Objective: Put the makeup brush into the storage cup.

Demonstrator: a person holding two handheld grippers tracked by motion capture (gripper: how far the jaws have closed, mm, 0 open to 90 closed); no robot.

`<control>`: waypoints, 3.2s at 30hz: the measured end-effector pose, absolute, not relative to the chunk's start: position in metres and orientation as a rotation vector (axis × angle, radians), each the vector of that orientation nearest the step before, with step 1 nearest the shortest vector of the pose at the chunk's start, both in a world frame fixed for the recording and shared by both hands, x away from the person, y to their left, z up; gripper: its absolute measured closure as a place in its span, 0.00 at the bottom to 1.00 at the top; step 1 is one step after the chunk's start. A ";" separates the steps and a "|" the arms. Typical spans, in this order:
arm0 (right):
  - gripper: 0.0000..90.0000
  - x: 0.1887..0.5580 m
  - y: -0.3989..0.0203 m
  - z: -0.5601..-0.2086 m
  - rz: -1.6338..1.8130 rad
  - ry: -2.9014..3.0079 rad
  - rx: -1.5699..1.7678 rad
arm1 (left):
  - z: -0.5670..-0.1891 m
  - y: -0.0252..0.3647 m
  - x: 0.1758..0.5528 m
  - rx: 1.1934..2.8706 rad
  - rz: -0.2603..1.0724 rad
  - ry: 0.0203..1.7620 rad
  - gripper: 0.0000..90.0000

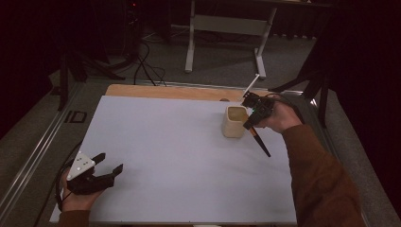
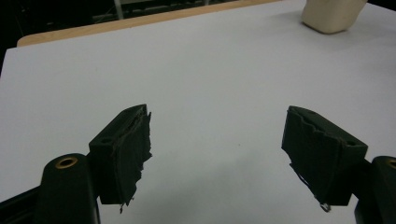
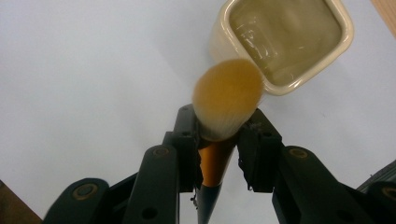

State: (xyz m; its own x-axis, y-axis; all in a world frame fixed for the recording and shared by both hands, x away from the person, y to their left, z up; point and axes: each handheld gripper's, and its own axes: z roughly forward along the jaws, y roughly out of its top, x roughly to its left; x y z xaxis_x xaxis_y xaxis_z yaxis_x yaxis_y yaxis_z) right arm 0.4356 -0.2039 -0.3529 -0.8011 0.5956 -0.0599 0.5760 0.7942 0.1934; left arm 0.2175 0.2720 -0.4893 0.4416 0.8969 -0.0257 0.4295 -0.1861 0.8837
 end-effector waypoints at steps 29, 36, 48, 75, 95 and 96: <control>0.77 0.441 -0.201 -0.335 0.292 2.816 0.957 | -0.489 0.272 0.217 1.788 0.658 1.147 0.25; 0.77 0.442 -0.198 -0.331 0.309 2.802 0.949 | -0.489 0.273 0.218 1.786 0.661 1.147 0.24; 0.77 0.443 -0.195 -0.319 0.361 2.770 0.957 | -0.489 0.272 0.218 1.787 0.659 1.148 0.24; 0.77 0.449 -0.186 -0.302 0.446 2.721 0.919 | -0.490 0.272 0.218 1.792 0.658 1.147 0.24; 0.77 0.452 -0.181 -0.297 0.460 2.694 0.910 | -0.490 0.272 0.219 1.791 0.657 1.146 0.24; 0.77 0.452 -0.181 -0.297 0.463 2.693 0.907 | -0.490 0.272 0.219 1.790 0.656 1.146 0.24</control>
State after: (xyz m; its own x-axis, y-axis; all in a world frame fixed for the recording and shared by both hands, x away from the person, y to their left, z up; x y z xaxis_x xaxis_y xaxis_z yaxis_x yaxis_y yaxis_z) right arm 0.4520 -0.1810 -0.2967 -0.7704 0.6213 -0.1432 0.5377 0.7538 0.3777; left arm 0.2186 0.2723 -0.4898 0.4334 0.9008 -0.0269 0.4325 -0.1817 0.8831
